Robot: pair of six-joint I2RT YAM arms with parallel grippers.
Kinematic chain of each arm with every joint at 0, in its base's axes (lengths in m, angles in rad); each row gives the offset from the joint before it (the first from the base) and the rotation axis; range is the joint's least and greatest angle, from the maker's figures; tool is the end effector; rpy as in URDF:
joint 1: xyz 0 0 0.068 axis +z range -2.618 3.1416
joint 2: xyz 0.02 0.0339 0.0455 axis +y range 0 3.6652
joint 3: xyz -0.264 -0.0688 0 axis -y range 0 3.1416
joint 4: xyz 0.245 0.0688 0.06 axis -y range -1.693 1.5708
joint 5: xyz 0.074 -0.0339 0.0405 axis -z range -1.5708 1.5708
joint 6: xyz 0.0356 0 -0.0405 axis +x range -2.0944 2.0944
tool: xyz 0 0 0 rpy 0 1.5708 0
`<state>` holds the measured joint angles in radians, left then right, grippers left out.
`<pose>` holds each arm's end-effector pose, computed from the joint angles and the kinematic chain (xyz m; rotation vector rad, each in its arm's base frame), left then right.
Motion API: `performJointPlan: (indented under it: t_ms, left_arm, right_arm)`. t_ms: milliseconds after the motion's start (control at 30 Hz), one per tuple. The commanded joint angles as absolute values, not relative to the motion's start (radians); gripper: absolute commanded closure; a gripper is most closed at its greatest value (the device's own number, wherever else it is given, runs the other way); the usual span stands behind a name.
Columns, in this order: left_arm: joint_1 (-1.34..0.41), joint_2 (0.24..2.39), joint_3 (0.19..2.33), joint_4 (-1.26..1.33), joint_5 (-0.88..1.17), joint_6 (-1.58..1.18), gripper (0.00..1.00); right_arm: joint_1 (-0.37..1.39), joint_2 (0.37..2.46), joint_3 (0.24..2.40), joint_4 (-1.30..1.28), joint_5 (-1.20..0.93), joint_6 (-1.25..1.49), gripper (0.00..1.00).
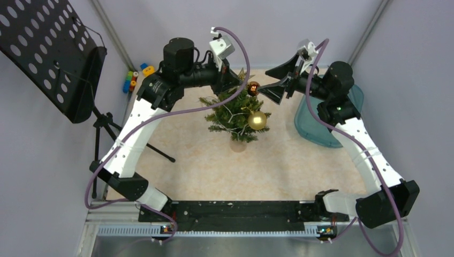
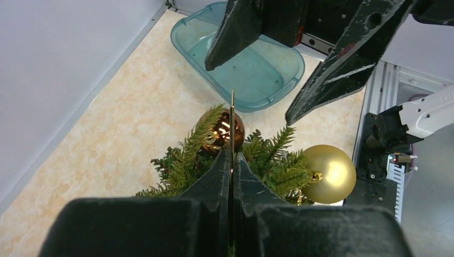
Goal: Decorate the small christmas tree
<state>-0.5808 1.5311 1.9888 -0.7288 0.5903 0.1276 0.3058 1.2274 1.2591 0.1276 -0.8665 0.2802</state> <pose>0.2421 -0.1826 0.5116 1.0327 1.5720 -0.8558 0.2492 0.1071 0.4452 -0.7636 1.3648 1.0745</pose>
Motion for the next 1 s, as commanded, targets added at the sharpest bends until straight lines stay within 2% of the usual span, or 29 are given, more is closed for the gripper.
performJointPlan:
  t_ms: [0, 233, 967]
  left_arm:
    - [-0.552, 1.476, 1.930, -0.620, 0.644, 0.081, 1.00]
    - [-0.545, 1.441, 1.865, -0.581, 0.665, 0.155, 1.00]
    - [-0.495, 1.402, 1.717, -0.485, 0.768, 0.047, 1.00]
  right_arm:
    - [0.313, 1.224, 1.312, 0.161, -0.882, 0.268, 0.13]
    - [0.313, 1.225, 1.309, 0.166, -0.895, 0.279, 0.13]
    - [0.312, 1.234, 1.319, 0.176, -0.891, 0.287, 0.13]
